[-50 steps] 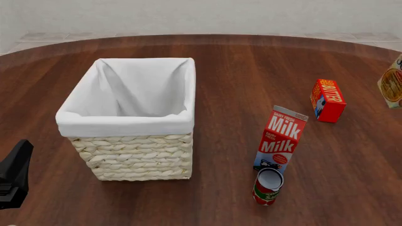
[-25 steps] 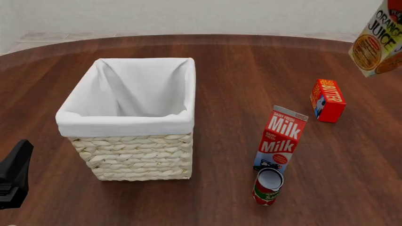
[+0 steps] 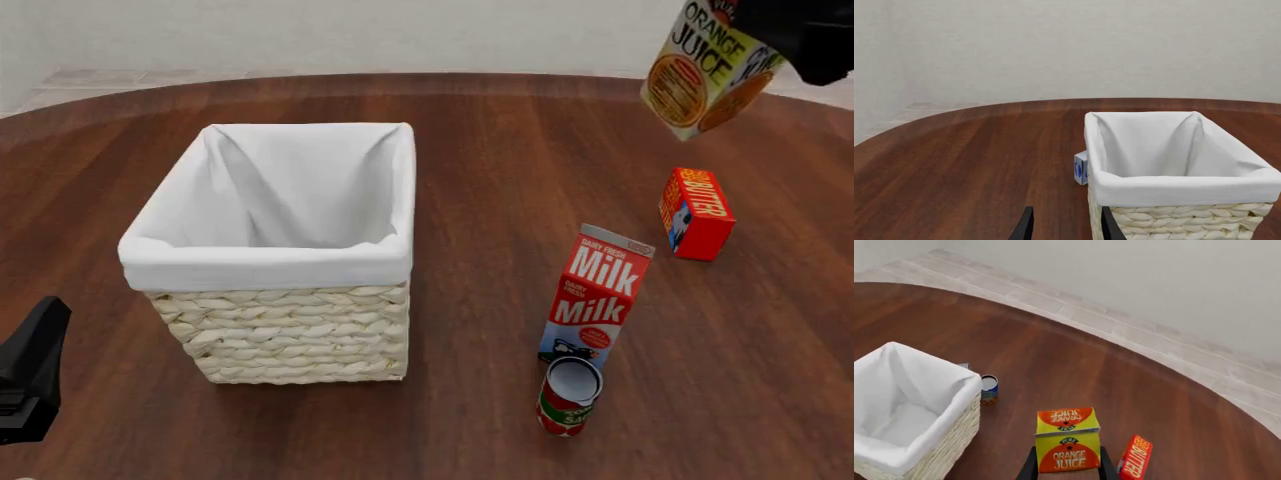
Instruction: Pick up the orange juice, and put it in the basket.
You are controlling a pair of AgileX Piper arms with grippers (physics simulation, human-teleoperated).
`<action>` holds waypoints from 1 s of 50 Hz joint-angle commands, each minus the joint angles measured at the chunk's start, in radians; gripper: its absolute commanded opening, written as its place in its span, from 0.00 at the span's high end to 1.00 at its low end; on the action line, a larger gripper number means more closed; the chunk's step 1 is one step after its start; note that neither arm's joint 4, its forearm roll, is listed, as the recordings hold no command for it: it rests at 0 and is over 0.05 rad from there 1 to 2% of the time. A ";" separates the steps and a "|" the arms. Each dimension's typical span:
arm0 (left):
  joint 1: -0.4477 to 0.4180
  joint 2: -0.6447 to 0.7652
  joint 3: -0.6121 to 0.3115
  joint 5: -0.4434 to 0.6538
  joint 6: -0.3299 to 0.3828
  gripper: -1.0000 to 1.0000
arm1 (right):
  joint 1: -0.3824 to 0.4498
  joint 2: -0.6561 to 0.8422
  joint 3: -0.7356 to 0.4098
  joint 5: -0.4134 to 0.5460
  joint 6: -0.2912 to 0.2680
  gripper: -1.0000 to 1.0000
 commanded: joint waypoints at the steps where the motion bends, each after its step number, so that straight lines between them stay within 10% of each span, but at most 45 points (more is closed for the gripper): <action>1: 0.000 0.000 0.000 0.000 0.000 0.00 | 0.091 0.053 -0.036 -0.032 0.014 1.00; 50: 0.000 0.000 0.000 0.000 0.000 0.00 | 0.401 0.330 -0.210 -0.129 0.030 1.00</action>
